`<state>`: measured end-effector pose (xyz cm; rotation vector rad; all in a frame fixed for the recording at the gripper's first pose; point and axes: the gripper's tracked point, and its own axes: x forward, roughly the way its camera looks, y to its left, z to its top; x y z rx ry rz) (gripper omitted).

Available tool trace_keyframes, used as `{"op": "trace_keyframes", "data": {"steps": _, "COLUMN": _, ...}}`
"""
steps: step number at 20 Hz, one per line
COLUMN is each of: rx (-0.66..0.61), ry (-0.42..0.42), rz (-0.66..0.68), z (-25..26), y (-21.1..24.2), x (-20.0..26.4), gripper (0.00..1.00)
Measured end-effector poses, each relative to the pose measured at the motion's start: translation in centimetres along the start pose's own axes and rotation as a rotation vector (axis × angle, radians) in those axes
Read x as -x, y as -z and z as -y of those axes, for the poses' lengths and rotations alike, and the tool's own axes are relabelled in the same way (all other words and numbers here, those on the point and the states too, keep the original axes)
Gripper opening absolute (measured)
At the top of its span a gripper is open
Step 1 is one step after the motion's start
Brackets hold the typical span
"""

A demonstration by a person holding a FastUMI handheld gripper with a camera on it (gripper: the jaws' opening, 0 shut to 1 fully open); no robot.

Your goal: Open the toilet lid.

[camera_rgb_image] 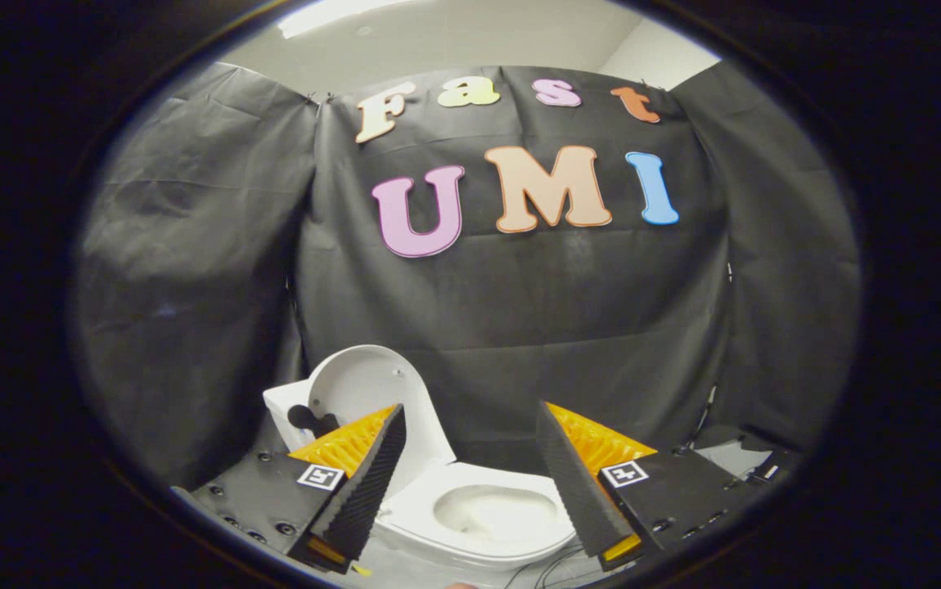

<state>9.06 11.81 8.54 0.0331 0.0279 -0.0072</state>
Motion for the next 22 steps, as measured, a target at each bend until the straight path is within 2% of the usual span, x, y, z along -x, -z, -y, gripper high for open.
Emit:
{"op": "trace_keyframes", "data": {"steps": 4, "rx": -0.001, "ry": -0.014, "rz": 0.024, "z": 0.4, "y": -0.5, "x": 1.1, "gripper": 0.98}}
{"op": "trace_keyframes", "data": {"steps": 10, "rx": -0.016, "ry": 0.015, "rz": 0.07, "z": 2.2, "y": -1.0, "x": 1.7, "gripper": 0.98}}
{"op": "trace_keyframes", "data": {"steps": 16, "rx": -0.021, "ry": 0.036, "rz": 0.038, "z": 3.0, "y": 0.2, "x": 1.3, "gripper": 0.98}}
{"op": "trace_keyframes", "data": {"steps": 20, "rx": -0.005, "ry": 0.097, "rz": 0.037, "z": 4.3, "y": 0.4, "x": 1.2, "gripper": 0.98}}
{"op": "trace_keyframes", "data": {"steps": 22, "rx": 0.004, "ry": 0.101, "rz": 0.047, "z": 4.0, "y": -0.1, "x": 1.5, "gripper": 0.98}}
